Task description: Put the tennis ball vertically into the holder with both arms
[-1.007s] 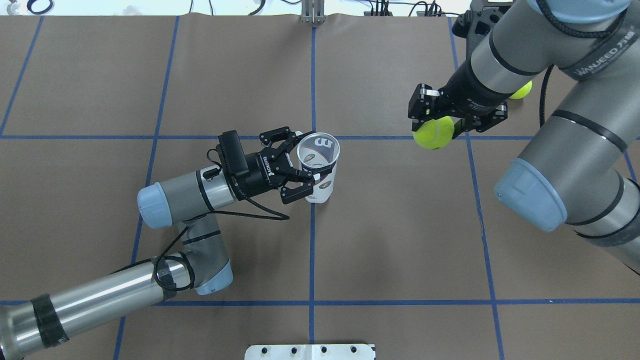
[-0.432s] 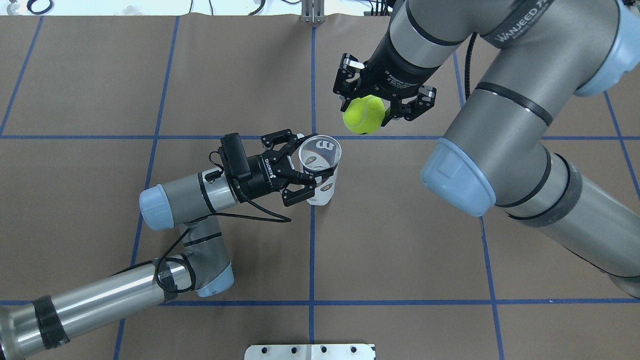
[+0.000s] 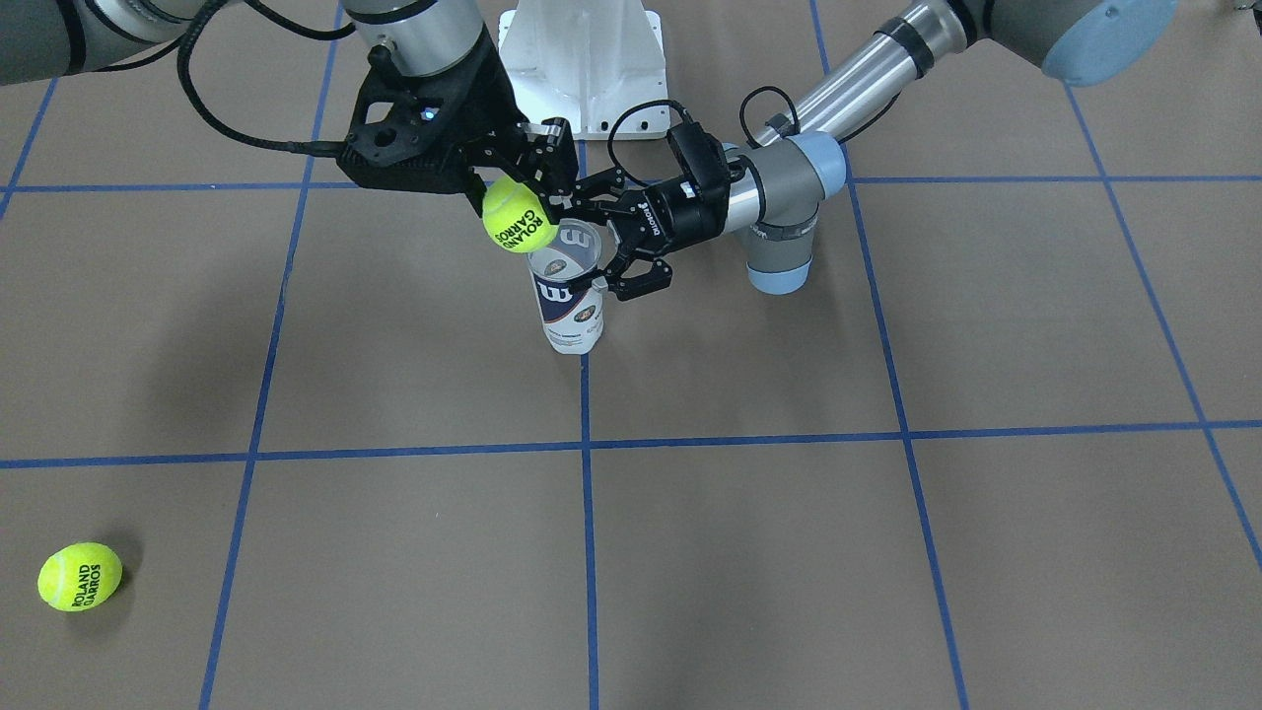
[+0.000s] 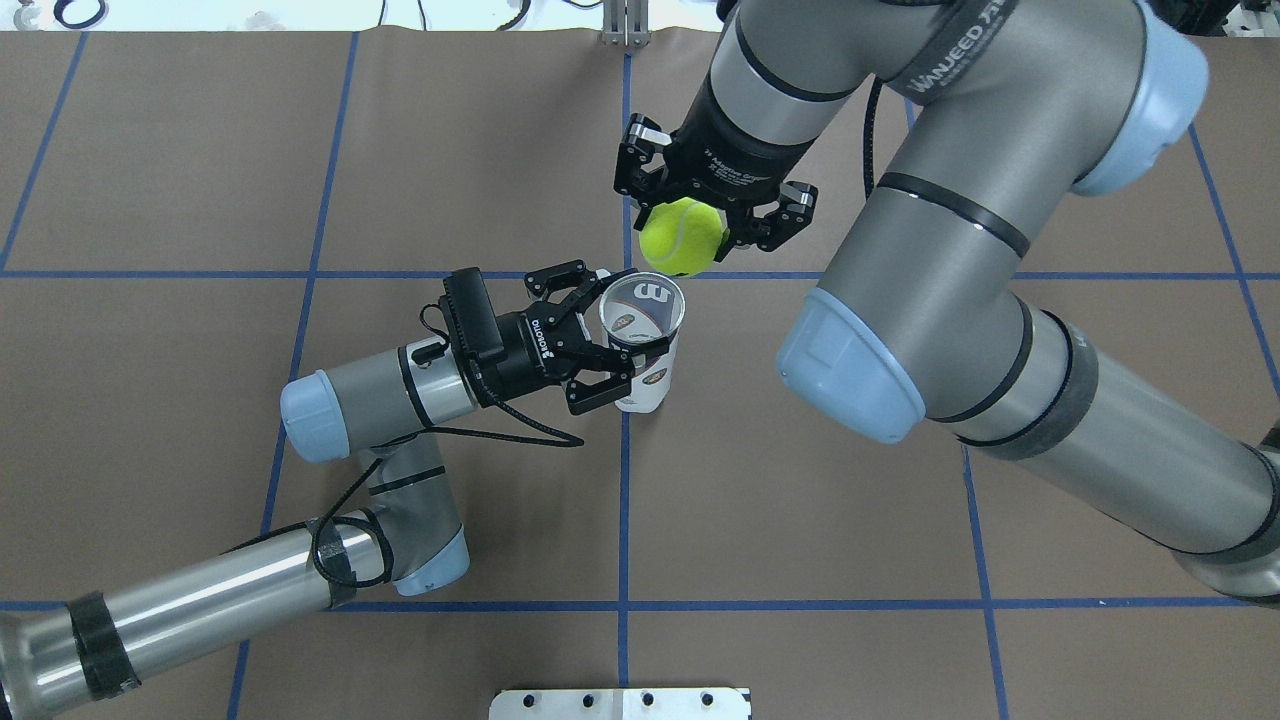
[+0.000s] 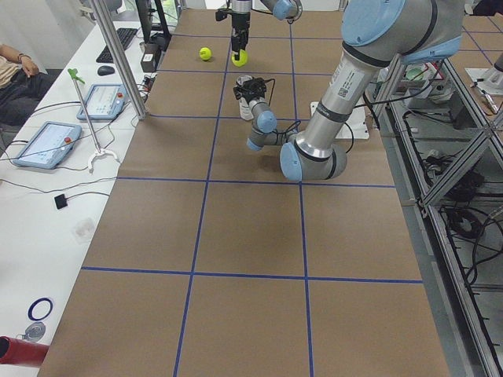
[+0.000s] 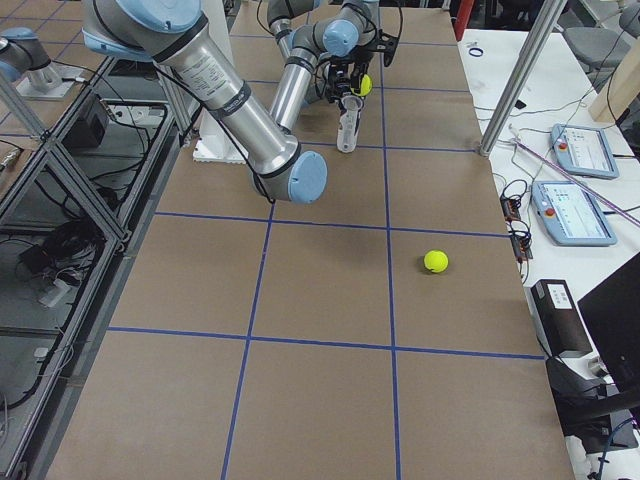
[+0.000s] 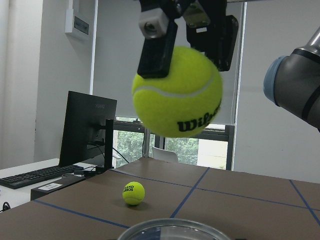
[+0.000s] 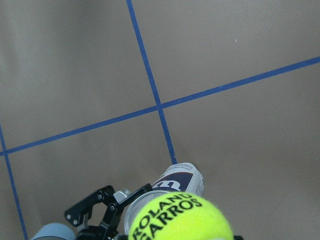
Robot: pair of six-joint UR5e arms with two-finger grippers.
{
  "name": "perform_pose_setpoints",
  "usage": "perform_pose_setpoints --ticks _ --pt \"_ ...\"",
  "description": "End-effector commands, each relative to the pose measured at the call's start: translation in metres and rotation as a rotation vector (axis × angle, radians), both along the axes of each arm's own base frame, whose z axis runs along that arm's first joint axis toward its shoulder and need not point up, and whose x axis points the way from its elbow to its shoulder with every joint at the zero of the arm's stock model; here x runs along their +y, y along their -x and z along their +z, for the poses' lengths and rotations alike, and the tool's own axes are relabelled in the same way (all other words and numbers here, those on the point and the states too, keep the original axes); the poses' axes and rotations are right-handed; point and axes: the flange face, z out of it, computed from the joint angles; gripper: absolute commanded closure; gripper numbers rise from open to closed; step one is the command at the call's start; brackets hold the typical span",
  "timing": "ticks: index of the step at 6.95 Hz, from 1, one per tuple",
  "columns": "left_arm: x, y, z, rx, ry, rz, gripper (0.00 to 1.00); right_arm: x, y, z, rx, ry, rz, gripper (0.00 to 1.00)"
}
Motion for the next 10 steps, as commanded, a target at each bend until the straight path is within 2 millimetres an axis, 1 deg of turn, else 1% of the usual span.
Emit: perform_pose_setpoints --ticks 1,2,3,4,5,7,10 --pt "0.001 -0.001 0.0 0.0 0.0 0.001 0.23 0.016 0.029 0.0 0.051 -0.011 0.006 0.72" --pt "0.001 0.0 -0.001 0.002 -0.001 0.001 0.23 0.019 0.028 -0.003 0.051 0.006 0.016 0.61" --pt "0.001 0.0 -0.001 0.002 -0.001 0.001 0.23 0.021 0.03 -0.003 0.051 0.018 0.021 0.45" --pt "0.001 -0.001 0.0 0.0 0.0 -0.001 0.23 0.024 0.034 -0.004 0.057 0.006 0.024 0.17" --pt "0.0 0.0 -0.001 0.002 -0.001 0.0 0.23 0.029 0.037 -0.005 0.058 -0.002 0.021 0.02" --pt "0.0 0.0 -0.001 0.001 -0.001 -0.002 0.23 0.038 0.028 -0.009 0.065 0.003 0.018 0.01" --pt "0.0 0.001 -0.002 0.004 -0.002 -0.002 0.22 0.039 0.025 -0.009 0.064 -0.003 0.018 0.01"
